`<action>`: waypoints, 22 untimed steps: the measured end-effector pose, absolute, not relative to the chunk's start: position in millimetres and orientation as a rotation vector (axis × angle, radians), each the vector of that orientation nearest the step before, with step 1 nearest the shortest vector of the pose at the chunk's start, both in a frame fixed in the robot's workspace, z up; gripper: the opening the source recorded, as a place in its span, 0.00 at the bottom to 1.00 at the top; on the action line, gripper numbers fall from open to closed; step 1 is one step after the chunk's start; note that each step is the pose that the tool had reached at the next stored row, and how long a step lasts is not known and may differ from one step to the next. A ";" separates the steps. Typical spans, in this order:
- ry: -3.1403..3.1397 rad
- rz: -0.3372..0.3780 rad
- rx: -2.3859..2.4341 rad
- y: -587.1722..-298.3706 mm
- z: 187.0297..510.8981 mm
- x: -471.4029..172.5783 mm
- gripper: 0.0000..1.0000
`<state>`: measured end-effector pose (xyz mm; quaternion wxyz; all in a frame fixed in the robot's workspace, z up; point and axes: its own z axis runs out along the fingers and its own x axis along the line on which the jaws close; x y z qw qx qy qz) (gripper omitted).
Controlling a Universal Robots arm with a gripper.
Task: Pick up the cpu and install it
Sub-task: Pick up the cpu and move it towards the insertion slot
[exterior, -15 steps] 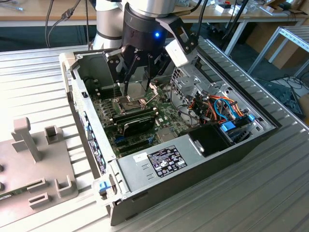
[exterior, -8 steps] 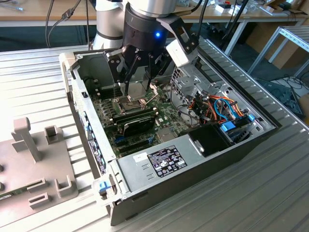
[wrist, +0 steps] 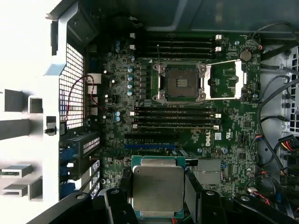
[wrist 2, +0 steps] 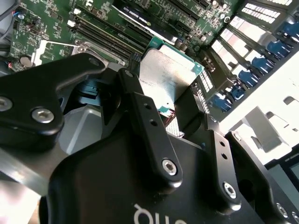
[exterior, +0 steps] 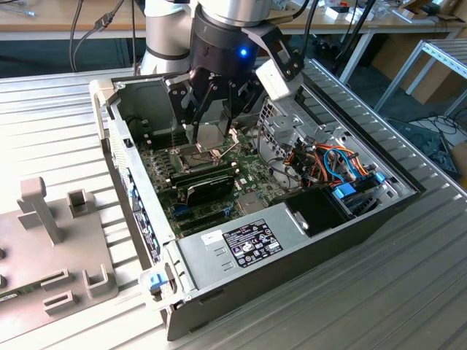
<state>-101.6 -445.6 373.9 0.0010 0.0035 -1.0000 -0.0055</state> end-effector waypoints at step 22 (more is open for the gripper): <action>-3.134 -0.017 0.011 -445.0 368.8 -78.2 0.55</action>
